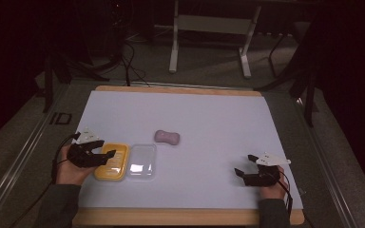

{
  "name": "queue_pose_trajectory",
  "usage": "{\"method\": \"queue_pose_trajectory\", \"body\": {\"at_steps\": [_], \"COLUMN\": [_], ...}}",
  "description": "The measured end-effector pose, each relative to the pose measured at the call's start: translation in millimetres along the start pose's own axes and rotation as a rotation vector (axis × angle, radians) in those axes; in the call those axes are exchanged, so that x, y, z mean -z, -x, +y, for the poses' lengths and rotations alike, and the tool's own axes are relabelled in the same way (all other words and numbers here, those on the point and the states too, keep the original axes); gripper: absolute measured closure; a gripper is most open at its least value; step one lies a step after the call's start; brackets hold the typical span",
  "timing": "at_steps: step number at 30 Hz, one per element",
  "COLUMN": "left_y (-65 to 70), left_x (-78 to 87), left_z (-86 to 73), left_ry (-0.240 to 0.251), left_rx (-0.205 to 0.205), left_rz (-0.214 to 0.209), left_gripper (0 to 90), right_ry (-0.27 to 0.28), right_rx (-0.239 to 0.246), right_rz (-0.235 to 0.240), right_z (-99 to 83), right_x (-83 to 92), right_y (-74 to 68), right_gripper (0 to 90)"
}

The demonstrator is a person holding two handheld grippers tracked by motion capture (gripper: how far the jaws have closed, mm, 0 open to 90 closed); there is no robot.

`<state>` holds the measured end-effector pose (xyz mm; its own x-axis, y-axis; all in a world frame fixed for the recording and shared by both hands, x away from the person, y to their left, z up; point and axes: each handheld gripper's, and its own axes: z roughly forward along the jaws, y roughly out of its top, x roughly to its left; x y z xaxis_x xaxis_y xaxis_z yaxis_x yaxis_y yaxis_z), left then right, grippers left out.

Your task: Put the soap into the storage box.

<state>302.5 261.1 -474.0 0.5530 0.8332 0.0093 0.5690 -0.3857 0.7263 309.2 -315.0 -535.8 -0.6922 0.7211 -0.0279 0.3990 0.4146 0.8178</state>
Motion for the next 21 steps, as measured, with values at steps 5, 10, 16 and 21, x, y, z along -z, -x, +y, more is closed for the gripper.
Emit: {"method": "queue_pose_trajectory", "body": {"at_steps": [5,10,16,21], "left_y": [1.1,2.6,5.0,6.1], "left_x": [-4.1,-8.1,-11.3,-15.6], "left_z": [5.6,12.9,19.9,24.9], "left_ry": [-0.023,-0.031,-0.037,-0.038], "left_rx": [-0.036,-0.062,-0.086,-0.094], "left_rz": [-0.018,-0.025,-0.03,-0.047], "left_gripper": [39.8,40.6,40.6,40.5], "right_ry": [0.005,0.002,0.007,0.005], "right_rx": [0.004,0.016,0.017,0.02], "right_rz": [-0.002,-0.005,-0.007,-0.01], "right_z": [-0.1,-0.1,-0.2,-0.2], "right_x": [0.4,0.0,0.4,0.4], "right_y": [-0.1,-0.8,-1.1,-1.5], "right_gripper": [17.6,17.6,17.6,17.6]}}
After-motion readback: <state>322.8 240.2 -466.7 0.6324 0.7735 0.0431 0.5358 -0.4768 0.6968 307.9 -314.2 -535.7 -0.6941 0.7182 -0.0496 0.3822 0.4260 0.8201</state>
